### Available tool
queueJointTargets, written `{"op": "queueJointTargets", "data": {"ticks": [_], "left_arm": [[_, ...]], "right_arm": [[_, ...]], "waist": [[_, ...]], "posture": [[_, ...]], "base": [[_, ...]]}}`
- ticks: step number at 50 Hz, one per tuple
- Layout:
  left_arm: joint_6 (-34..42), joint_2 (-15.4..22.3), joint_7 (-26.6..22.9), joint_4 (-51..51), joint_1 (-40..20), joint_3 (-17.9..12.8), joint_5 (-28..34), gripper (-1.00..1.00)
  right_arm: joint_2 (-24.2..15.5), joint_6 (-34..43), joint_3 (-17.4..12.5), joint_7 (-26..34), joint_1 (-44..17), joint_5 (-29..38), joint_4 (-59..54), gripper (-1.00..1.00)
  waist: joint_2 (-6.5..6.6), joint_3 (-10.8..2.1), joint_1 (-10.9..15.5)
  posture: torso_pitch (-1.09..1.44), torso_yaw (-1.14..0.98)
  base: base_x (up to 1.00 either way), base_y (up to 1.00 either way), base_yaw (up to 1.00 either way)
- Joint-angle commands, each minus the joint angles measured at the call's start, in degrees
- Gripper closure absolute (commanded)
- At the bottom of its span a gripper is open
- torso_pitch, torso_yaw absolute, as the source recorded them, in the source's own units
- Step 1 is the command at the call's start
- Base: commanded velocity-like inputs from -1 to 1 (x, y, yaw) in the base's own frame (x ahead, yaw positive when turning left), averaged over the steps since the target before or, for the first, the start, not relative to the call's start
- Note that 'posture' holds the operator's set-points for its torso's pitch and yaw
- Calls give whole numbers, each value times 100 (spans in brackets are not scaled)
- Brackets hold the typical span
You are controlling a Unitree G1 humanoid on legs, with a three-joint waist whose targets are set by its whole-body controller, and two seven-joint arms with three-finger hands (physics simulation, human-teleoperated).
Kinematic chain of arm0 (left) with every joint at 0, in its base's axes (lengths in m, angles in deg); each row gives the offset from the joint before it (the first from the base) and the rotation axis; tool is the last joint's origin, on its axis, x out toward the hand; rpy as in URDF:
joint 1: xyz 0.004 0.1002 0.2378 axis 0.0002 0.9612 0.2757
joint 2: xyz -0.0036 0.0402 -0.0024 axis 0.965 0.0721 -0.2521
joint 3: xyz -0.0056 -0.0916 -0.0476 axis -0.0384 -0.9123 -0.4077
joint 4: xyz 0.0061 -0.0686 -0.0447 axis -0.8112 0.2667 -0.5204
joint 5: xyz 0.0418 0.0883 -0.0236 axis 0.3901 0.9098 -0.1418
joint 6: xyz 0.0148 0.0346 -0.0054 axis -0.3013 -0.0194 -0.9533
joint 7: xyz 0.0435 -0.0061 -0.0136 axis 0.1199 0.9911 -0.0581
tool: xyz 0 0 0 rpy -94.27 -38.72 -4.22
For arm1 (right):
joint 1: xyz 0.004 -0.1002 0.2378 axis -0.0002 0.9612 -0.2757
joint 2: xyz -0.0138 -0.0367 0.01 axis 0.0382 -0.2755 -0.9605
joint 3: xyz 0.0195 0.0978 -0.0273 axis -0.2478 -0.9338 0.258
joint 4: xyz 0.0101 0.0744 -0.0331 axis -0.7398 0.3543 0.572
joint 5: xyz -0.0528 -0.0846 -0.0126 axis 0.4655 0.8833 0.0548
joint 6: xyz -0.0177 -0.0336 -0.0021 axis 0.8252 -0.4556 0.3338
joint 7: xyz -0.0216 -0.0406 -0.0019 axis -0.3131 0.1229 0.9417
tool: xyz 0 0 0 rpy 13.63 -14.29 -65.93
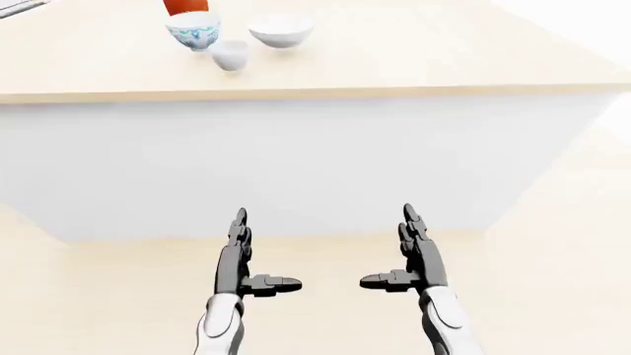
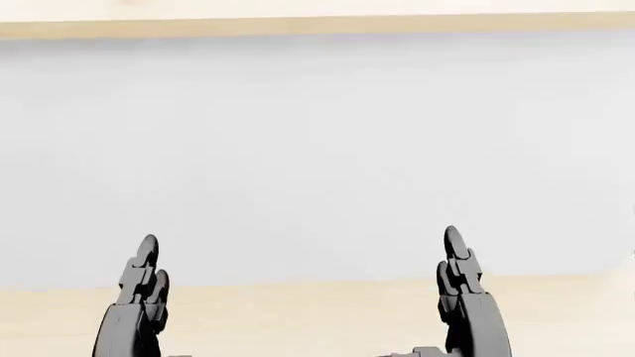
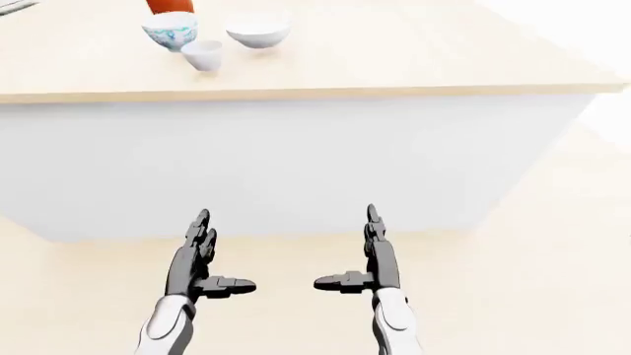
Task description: Stack the bowls from largest to smallest.
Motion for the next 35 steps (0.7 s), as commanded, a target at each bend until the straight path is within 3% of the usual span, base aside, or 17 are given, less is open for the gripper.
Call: {"op": "queueJointTargets", "data": {"ticks": [1, 3, 4, 5, 7, 8, 14, 17, 23, 28, 29, 31, 35], "left_arm": [[-212, 21, -12, -602, -173, 16, -7, -100], [-162, 11, -17, -631, -170, 19, -16, -100], [-156, 18, -31, -617, -182, 12, -24, -100], [-120, 30, -33, -636, -206, -5, -27, -100], [-129, 36, -46, -617, -226, 20, 27, -100], [-30, 20, -37, -737, -197, 49, 49, -100], [697, 36, -47, -1430, -346, 37, 36, -100], [1286, 75, -58, -1932, -525, 18, 49, -100], [3165, 232, -77, -3538, -1124, -172, -62, -100], [3824, 423, -103, -3825, -1586, -429, -225, -100], [4034, 448, -87, -3979, -1679, -446, -257, -100], [4456, 529, -73, -4219, -1912, -495, -315, -100], [5076, 664, -67, -4500, -2324, -635, -508, -100]], "right_arm": [[-13, -417, -6, 8, -209, -28, 333, -100], [-16, -429, -6, 12, -200, -39, 343, -100], [-13, -477, -3, 17, -209, -40, 294, -100], [-5, -542, 10, 13, -235, -29, 215, -100], [-4, -504, 31, 16, -217, -22, 270, -100], [-8, -519, 27, 10, -221, -15, 256, -100], [-19, 55, 35, -13, -304, -8, 871, -100], [3, 740, 30, -34, -301, -116, 1607, -100], [-79, 2361, -86, -153, -785, -259, 3000, -100], [-172, 3086, -254, -238, -1193, -558, 3492, -100], [-183, 3272, -258, -271, -1271, -607, 3653, -100], [-218, 3555, -209, -333, -1432, -613, 3903, -100], [-287, 3935, -202, -324, -1680, -640, 4178, -100]], "waist": [[-45, -5, -12], [0, -354, 38], [-2, -299, 36], [-38, -96, 34], [-41, -398, 38], [-40, -432, 41], [-22, -459, 49], [-21, -487, 48], [-19, -533, 52], [-15, -546, 56], [6, -616, 150], [-20, -464, 141], [-20, -401, 204]], "posture": [[0, 0], [0, 0], [0, 0], [0, 0], [0, 0], [0, 0], [0, 0], [0, 0], [0, 0], [0, 0], [0, 0], [0, 0], [0, 0]], "base": [[0, 0, 0], [0, 0, 0], [0, 0, 0], [0, 0, 0], [0, 0, 0], [0, 0, 0], [0, 0, 0], [0, 0, 0], [0, 0, 0], [0, 0, 0], [0, 0, 59], [0, 0, 100], [0, 0, 100]]}}
